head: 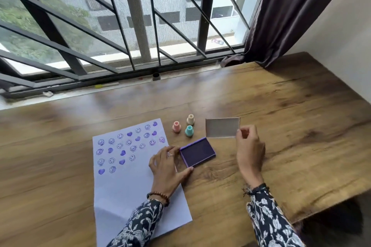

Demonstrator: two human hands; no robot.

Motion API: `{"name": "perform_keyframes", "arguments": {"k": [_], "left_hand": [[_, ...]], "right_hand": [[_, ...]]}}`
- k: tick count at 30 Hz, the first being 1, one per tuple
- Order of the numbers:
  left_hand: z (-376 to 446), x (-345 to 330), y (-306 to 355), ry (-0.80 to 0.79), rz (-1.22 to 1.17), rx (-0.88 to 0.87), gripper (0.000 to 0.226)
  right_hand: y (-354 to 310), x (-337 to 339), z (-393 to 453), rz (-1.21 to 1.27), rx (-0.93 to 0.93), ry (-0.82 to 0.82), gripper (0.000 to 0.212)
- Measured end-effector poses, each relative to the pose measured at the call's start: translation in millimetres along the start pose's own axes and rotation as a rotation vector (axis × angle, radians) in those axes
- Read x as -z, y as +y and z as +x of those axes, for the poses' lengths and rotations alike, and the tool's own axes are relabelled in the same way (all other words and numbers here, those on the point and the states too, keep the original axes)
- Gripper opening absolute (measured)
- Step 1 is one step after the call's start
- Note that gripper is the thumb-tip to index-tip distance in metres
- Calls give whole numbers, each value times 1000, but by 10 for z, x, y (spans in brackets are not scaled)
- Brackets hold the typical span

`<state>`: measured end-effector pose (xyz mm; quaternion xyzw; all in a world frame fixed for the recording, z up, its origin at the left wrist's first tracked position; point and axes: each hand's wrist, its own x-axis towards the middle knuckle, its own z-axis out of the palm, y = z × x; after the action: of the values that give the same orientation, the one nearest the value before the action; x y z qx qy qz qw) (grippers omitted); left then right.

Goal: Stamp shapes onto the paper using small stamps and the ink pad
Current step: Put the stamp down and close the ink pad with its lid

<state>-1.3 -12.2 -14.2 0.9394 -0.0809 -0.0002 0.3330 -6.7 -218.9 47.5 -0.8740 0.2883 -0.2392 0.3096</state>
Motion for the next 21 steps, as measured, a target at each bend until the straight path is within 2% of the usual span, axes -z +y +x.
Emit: {"name": "perform_keyframes", "arguments": {"k": [4, 7, 12, 14, 17, 21], "left_hand": [[6, -1, 12, -8, 3, 4, 67], [-2, 11, 15, -18, -2, 12, 66], [-2, 10, 14, -28, 3, 12, 64], [-10, 8, 7, -23, -8, 2, 63], [-12, 21, 6, -24, -49, -3, 57], [21, 38, -23, -73, -35, -6, 54]], "right_hand": [[-154, 61, -312, -232, 423, 3, 6], [-214, 25, -462, -322, 585, 95, 6], [-242, -43, -611, -319, 803, 247, 7], [-223, -120, -757, -293, 895, 211, 7], [-182, -244, -1005, -218, 972, 39, 13], [-164, -303, -1099, -154, 815, -217, 10]]}}
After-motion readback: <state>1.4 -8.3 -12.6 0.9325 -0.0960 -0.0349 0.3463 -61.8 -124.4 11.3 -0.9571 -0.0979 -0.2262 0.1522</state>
